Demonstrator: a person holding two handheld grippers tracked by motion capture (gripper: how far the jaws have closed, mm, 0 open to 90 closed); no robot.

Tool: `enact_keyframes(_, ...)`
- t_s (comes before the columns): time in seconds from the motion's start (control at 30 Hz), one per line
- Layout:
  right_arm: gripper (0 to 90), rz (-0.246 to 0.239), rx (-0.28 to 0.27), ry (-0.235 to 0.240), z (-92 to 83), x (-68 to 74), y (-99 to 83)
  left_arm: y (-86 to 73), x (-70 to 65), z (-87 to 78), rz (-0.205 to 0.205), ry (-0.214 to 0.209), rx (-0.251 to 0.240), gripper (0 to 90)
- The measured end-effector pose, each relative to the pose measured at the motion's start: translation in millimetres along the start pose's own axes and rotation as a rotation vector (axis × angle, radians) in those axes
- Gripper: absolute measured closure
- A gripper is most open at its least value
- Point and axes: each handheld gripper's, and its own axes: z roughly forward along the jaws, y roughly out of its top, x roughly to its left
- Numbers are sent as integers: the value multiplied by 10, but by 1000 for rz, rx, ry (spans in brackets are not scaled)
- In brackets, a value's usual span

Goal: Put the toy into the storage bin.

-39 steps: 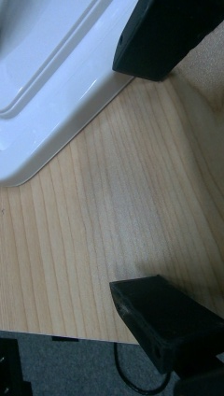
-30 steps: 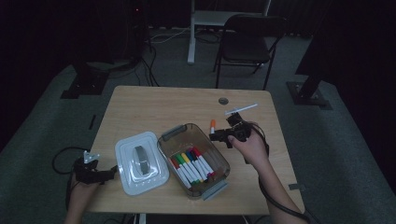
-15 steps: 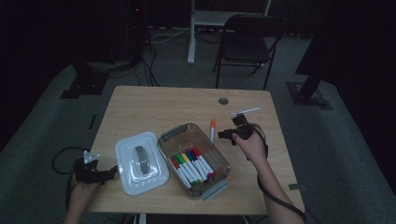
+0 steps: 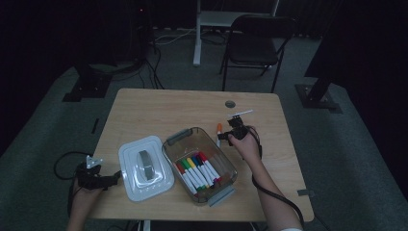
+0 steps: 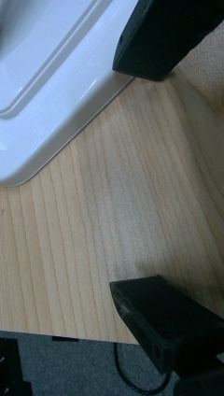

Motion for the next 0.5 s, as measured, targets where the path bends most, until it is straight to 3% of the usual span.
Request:
enact_keyframes(0.27,581,32,38,-34,236,-35,68,0,0,0,0,0,0,5)
enact_keyframes(0.5,662,41,61,-60,289,-37,44,0,0,0,0,0,0,5)
